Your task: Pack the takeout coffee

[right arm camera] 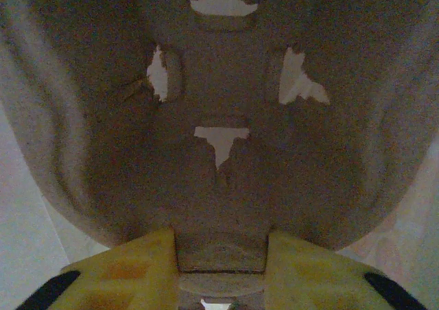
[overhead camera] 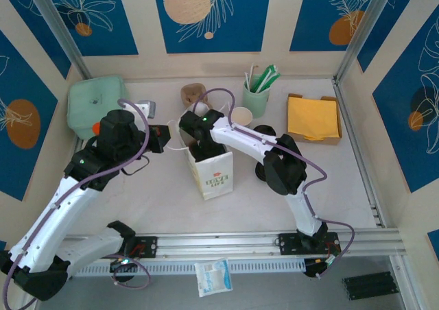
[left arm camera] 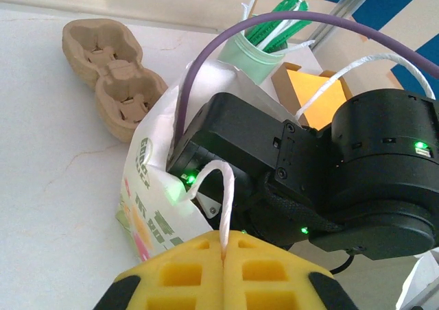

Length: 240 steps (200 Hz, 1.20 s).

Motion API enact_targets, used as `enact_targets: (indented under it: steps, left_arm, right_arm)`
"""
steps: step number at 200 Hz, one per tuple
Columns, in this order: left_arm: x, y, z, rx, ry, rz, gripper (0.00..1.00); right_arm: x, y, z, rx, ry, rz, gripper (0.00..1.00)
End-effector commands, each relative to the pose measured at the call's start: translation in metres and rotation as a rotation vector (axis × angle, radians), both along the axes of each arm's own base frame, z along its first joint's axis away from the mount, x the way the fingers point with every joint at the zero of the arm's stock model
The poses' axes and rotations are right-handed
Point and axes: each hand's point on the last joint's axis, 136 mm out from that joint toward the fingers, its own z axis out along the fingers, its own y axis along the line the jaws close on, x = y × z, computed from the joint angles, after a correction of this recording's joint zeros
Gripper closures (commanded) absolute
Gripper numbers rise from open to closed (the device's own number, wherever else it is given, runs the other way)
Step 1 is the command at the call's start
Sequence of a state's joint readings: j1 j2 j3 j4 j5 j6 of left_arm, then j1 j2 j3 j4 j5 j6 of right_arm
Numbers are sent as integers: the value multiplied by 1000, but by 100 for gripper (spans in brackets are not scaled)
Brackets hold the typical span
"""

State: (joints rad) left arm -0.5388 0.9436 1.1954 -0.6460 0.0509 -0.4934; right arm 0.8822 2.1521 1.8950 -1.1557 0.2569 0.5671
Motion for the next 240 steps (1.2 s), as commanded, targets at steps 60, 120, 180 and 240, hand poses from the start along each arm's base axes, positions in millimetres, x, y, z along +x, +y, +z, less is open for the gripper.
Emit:
enact_targets:
  steps: [60,120,180,240]
  left_arm:
    - [-3,4,-2,1,-9,17,100]
    - [-4,10,1,19,-28,34,100]
    - [-4,13,0,41,-30,42,98]
    - [-3,18,1,71,-38,55,96]
  right_arm:
    - [-11,6,55,105,-12,14,38]
    - [-13,18,105,182,-72,69,35]
    - [-16,25,152,218,-152,118,34]
    - [-24,23,184,236,-209,148,35]
